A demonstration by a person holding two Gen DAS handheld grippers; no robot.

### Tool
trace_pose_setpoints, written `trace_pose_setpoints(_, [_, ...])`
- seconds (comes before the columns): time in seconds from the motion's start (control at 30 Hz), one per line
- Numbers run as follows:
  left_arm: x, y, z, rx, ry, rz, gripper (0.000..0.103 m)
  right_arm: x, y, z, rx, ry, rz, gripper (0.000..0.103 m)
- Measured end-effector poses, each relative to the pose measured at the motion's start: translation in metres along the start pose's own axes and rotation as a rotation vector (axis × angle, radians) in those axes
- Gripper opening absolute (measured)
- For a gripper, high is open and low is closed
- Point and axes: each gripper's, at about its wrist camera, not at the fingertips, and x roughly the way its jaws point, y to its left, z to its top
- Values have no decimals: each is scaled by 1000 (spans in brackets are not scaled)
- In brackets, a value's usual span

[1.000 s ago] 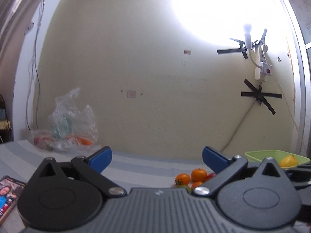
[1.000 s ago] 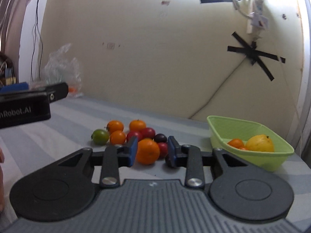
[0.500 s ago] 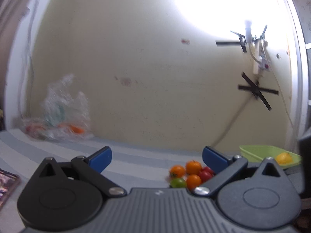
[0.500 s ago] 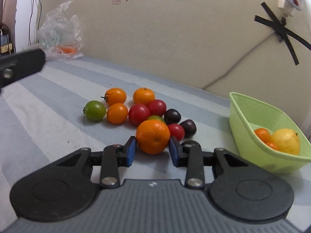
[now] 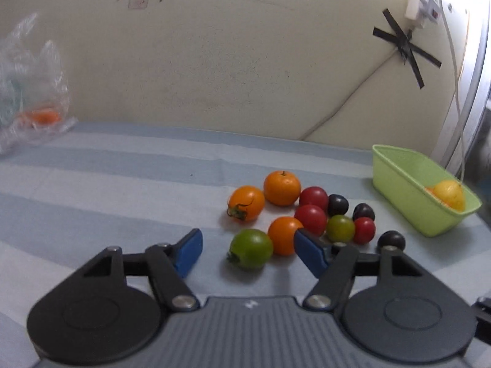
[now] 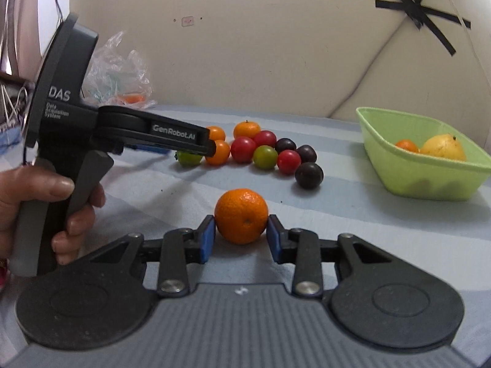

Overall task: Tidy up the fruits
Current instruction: 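Grasp a mandarin with the right gripper while the left gripper grasps a green tomato, then carry the mandarin and green tomato into the basket and open both grippers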

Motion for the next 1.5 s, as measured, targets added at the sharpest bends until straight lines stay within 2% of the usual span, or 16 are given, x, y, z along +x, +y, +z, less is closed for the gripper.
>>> trace_pose_setpoints(0.1, [-3,-1,-3,12,-5,-27,52,4,-1,3,20,2,12,39])
trace_pose_setpoints(0.13, [-4,-3,-5,26,-8,-38,45,4,-2,2,21,2,13,39])
trace_pose_setpoints(0.2, [-7,-6,-6,47,-12,-29,41,4,-2,3,22,0,14,39])
trace_pose_setpoints(0.27, [-9,-6,-7,47,-13,-16,29,4,-3,3,29,-3,10,39])
trace_pose_setpoints(0.43, [-13,-3,-8,28,-15,-33,28,1,-6,3,49,-17,8,39])
trace_pose_setpoints(0.57, [-32,-10,-19,38,-31,-49,28,-3,-7,1,60,-34,8,39])
trace_pose_setpoints(0.73, [-58,-29,-32,52,-39,-123,28,-14,-14,-1,106,-89,-17,39])
trace_pose_setpoints(0.87, [-63,-55,-25,86,-47,-190,28,-23,-25,-2,120,-122,-71,38])
trace_pose_setpoints(0.93, [-61,-71,-13,99,-64,-237,28,-30,-33,0,98,-172,-147,38])
trace_pose_setpoints(1.07, [-43,-110,13,140,-98,-304,28,-39,-62,12,73,-268,-291,38])
trace_pose_setpoints(1.23, [-3,-151,41,131,-91,-346,28,-29,-107,29,77,-306,-394,39])
trace_pose_setpoints(1.37, [32,-172,52,132,-67,-317,28,-16,-131,31,115,-312,-432,39])
trace_pose_setpoints(1.5, [59,-181,60,90,-19,-289,29,-9,-147,35,152,-296,-458,39])
